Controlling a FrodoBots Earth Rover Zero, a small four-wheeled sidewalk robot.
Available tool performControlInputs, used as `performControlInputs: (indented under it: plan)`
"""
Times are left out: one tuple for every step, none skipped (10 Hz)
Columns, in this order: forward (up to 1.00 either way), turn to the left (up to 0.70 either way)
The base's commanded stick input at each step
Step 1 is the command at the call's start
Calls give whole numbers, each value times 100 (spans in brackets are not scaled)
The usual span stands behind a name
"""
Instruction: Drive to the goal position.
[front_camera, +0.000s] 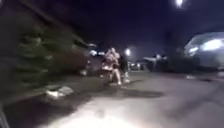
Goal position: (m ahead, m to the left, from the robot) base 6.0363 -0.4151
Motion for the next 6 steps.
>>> performControlInputs:
  plan:
    - [85,-30]
    - [85,-30]
    - [85,-30]
    - [85,-30]
    - [85,-30]
    - [85,-19]
